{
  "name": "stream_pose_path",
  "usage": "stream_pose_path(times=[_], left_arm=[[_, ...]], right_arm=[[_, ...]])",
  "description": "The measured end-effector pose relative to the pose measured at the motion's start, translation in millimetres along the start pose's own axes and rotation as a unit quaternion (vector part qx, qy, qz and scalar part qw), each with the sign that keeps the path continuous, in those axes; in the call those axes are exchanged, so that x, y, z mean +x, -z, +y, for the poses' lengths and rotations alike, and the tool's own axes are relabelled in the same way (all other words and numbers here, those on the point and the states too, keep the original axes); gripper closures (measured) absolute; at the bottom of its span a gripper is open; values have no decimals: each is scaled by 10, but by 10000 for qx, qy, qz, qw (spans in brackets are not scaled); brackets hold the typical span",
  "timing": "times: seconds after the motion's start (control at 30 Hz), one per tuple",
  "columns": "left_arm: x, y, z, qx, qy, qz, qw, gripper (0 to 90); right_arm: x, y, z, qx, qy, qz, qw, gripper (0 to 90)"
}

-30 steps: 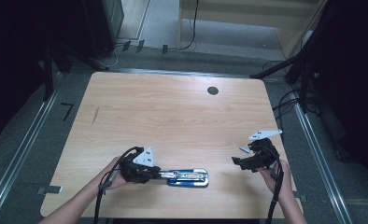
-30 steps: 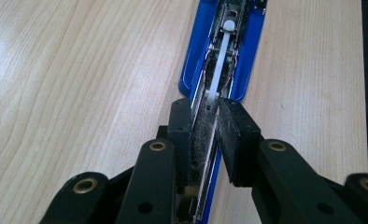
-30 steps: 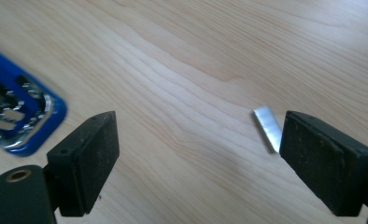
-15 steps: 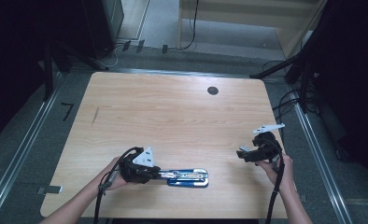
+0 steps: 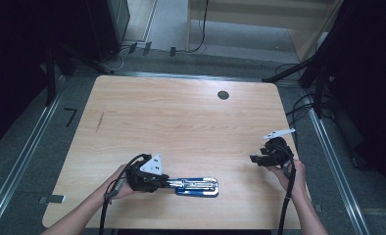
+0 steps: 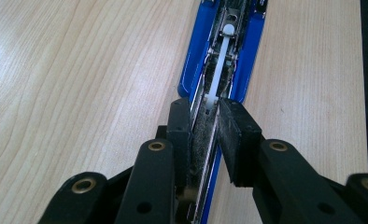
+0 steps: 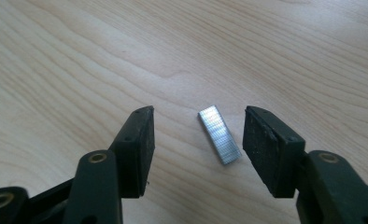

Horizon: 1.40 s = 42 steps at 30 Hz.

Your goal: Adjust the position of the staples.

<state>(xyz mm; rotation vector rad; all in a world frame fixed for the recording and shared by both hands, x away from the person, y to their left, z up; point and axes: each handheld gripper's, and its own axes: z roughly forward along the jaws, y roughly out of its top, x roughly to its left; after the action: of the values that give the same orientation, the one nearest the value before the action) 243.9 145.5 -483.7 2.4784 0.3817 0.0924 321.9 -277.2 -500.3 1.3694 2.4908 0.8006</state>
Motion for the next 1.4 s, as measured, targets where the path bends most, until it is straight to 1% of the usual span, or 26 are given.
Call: stream_pose_path(times=[0.03,0.13,0.17,0.27,0.3,0.33,0.4,0.43,0.47,0.53,0.57,0.6,0.7,0.77,0.8,0.9,0.93,0.97,1.0,1.03,1.07,1.1,1.17,1.4], left_arm=[[0,-1,0,-4,6,-3,10000,752],[2,-1,2,1,-2,-8,10000,752],[3,-1,3,4,-3,-11,10000,752],[5,-1,2,-1,4,-14,10000,752],[5,-1,2,-3,4,-13,10000,751],[5,-1,2,-2,4,-13,10000,751],[7,-1,2,-1,3,-18,10000,752],[8,-1,1,-6,9,-20,10000,751],[6,-1,-1,-8,24,-14,10000,751],[8,-1,0,-8,9,-22,10000,751],[8,-1,0,-8,9,-22,10000,751],[7,-1,1,-4,1,-12,10000,751],[6,-1,2,-2,-3,-6,10000,751],[6,-1,2,-3,3,-10,10000,751],[6,-1,2,-5,5,-11,10000,751],[5,-1,2,-3,6,-8,10000,751],[3,-1,3,-1,6,0,10000,751],[3,-1,3,-1,6,0,10000,751],[2,-1,4,2,1,6,10000,751],[2,-1,4,2,1,6,10000,751],[2,-1,4,2,2,6,10000,751],[2,-2,3,-1,0,4,10000,751],[3,-2,4,0,2,0,10000,751],[2,-2,6,5,-3,3,10000,751]], right_arm=[[-4,-31,8,8,-5,-21,10000,502],[-3,-66,14,37,-23,-72,10000,520],[-8,-84,16,27,-2,-57,10000,528],[-22,-126,18,57,-60,-177,9998,552],[-36,-141,14,55,-32,-189,9998,568],[-43,-155,10,71,-68,-196,9998,572],[-60,-171,-1,40,-114,-189,9997,601],[-65,-172,-7,33,-141,-173,9997,601],[-73,-171,-14,-49,-140,-154,9998,618],[-74,-176,-16,-94,-190,-145,9997,618],[-74,-176,-16,-94,-190,-145,9997,618],[-63,-189,-12,-117,-174,-203,9996,625],[-63,-205,-11,-99,-162,-168,9997,629],[-46,-226,-14,-48,-106,-221,9997,647],[-36,-237,-15,-58,-98,-229,9997,670],[-35,-239,-15,-75,-125,-229,9996,681],[-33,-243,-18,-25,-143,-240,9996,699],[-33,-243,-18,-25,-143,-240,9996,699],[-31,-243,-25,-8,-145,-264,9995,731],[-31,-243,-25,-8,-145,-264,9995,731],[-34,-242,-25,-13,-159,-269,9995,754],[-34,-242,-25,-13,-159,-269,9995,754],[-32,-241,-28,-18,-154,-270,9995,787],[-21,-215,-25,-15,-105,-232,9997,793]])
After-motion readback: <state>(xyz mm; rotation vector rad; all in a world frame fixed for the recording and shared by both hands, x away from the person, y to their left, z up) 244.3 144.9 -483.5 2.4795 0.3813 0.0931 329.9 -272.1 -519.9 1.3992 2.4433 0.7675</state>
